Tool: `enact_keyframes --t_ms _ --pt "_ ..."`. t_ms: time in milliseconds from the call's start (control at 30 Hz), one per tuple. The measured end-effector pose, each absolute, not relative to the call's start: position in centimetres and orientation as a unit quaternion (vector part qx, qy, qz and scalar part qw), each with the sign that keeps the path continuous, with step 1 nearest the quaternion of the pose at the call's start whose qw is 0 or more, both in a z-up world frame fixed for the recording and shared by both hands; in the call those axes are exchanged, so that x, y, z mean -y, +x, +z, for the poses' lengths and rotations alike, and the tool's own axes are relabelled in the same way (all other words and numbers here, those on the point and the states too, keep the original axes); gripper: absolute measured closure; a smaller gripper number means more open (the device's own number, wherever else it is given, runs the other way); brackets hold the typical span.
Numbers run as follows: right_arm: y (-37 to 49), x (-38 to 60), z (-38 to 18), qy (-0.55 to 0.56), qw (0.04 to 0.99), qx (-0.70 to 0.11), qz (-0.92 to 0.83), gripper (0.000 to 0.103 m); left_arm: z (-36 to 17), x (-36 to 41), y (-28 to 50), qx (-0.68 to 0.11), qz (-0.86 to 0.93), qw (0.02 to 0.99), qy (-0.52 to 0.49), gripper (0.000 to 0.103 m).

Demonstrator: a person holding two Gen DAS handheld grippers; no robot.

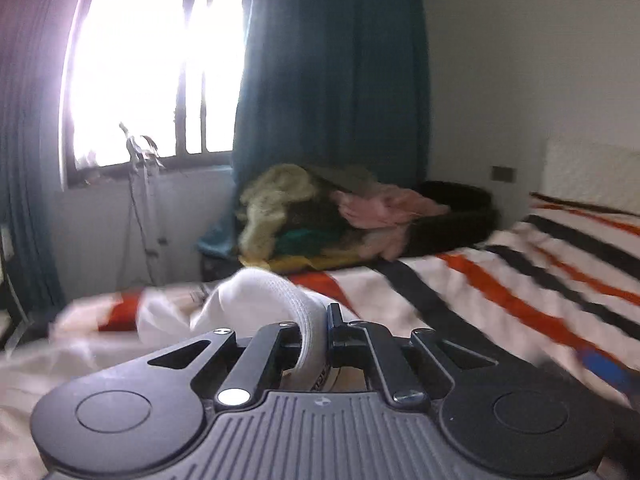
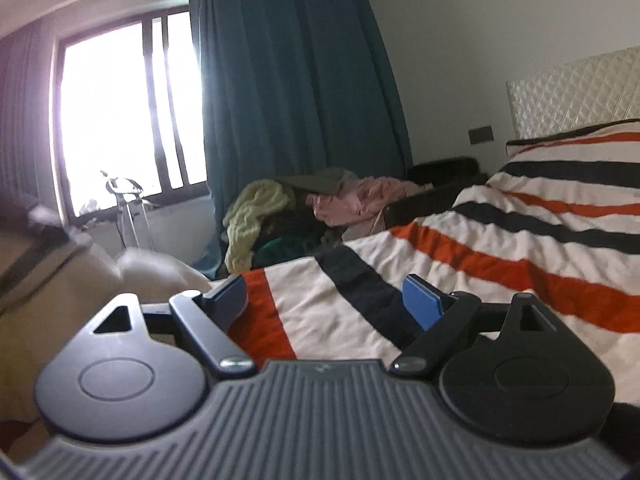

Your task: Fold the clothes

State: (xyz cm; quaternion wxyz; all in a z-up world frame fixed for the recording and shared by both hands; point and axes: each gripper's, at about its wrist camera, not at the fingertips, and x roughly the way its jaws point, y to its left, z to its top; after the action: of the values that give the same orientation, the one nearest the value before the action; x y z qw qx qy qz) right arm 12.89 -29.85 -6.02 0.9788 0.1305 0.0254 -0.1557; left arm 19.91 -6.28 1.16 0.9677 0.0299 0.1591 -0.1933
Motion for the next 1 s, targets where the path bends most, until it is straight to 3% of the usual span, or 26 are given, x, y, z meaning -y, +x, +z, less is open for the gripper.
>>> enact_keyframes --t_ms 200,300,400,467,500,600,667,733,833,1000 --pt "10.6 29.7 -4.7 0.130 0.983 -0.029 -0.129 0.016 -6.3 4.3 14.4 -0.244 -0.182 0.953 0.000 0.099" --pt "10.2 29.0 -4.8 0.123 0.985 -0.055 -0.105 0.016 -6.9 3.3 14.4 -0.264 -0.181 0.947 -0.003 0.095" --pt "10.1 28.1 -4.9 0.121 0.987 -0.075 -0.074 0.016 -6.0 2.4 13.9 -0.270 -0.180 0.945 -0.027 0.073" --pt "10.1 27.6 -4.9 0.121 0.988 -0.083 -0.052 0.016 -5.2 2.6 13.2 -0.259 -0.168 0.951 -0.017 0.046" --pt "10.1 27.5 -5.0 0.124 0.987 -0.088 -0.041 0.016 -4.9 2.7 12.9 -0.254 -0.161 0.954 -0.009 0.042" --pt "10.4 27.3 -5.3 0.144 0.983 -0.109 -0.009 0.016 -3.6 2.0 11.6 -0.246 -0.153 0.957 -0.012 0.040" --pt "10.6 27.4 -5.4 0.164 0.979 -0.122 0.010 0.025 -2.8 1.3 11.1 -0.240 -0.145 0.960 -0.021 0.036" --pt "11.4 27.8 -5.4 0.197 0.970 -0.141 0.032 0.028 -2.3 0.6 11.0 -0.234 -0.134 0.962 -0.032 0.030" --pt "14.2 28.1 -4.7 0.226 0.958 -0.169 0.058 0.035 -2.1 -0.5 11.5 -0.238 -0.118 0.962 -0.058 0.030" --pt "22.2 27.7 -3.3 0.278 0.933 -0.200 0.109 0.037 -2.4 -2.9 12.1 -0.230 -0.100 0.965 -0.078 0.029"
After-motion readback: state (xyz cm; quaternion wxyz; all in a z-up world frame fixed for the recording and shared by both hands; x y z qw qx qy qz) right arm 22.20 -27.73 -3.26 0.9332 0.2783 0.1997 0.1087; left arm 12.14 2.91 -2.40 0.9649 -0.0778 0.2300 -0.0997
